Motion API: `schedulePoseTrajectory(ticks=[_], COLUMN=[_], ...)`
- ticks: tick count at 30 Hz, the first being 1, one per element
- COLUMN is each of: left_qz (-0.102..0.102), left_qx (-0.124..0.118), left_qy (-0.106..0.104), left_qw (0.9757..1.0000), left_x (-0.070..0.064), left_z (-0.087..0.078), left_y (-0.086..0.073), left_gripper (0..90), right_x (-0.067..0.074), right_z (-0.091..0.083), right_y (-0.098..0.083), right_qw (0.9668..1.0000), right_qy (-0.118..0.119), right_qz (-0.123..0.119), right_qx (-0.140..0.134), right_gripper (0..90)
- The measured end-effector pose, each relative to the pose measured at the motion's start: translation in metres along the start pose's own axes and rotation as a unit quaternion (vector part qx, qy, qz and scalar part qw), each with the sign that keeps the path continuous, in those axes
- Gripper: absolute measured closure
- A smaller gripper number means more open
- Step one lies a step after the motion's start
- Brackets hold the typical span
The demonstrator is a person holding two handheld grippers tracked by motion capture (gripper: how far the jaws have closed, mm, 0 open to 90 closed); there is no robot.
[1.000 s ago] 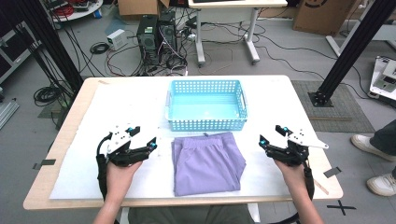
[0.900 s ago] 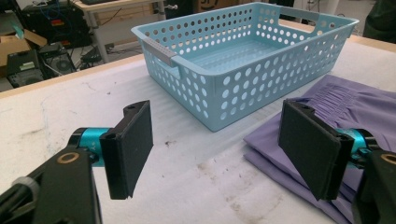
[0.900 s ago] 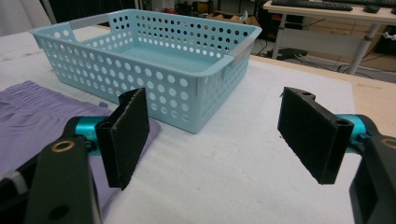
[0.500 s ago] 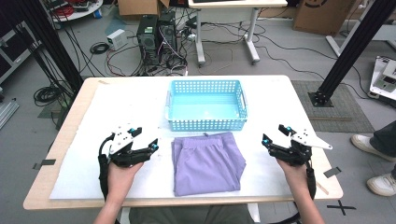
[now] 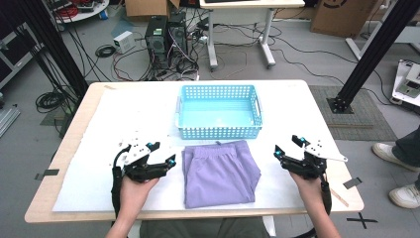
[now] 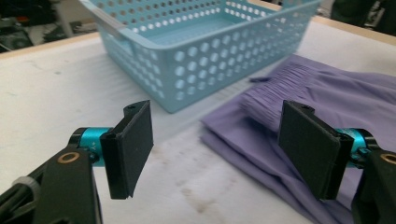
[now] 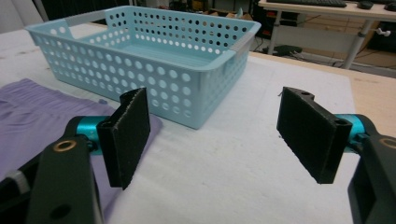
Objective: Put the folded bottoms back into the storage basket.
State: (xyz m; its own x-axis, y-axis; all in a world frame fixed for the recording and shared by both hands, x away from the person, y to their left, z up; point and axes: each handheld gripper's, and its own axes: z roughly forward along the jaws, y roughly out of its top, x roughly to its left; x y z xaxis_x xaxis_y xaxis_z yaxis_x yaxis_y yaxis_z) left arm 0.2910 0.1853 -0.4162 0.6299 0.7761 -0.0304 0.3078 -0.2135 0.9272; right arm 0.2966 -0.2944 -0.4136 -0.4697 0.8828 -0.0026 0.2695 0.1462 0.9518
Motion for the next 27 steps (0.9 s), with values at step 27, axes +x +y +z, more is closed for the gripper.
schedulePoseTrajectory(ticks=[27], left_qz=[-0.105], left_qx=[0.069], left_qy=[-0.043], left_qw=[0.9911], left_x=[-0.045], left_z=[0.015], left_y=[-0.028], left_gripper=[26.7], right_x=[0.061], right_z=[0.007], right_y=[-0.025], right_qw=[0.9790], right_qy=[0.082], right_qz=[0.127], right_qx=[0.136], right_gripper=[18.5])
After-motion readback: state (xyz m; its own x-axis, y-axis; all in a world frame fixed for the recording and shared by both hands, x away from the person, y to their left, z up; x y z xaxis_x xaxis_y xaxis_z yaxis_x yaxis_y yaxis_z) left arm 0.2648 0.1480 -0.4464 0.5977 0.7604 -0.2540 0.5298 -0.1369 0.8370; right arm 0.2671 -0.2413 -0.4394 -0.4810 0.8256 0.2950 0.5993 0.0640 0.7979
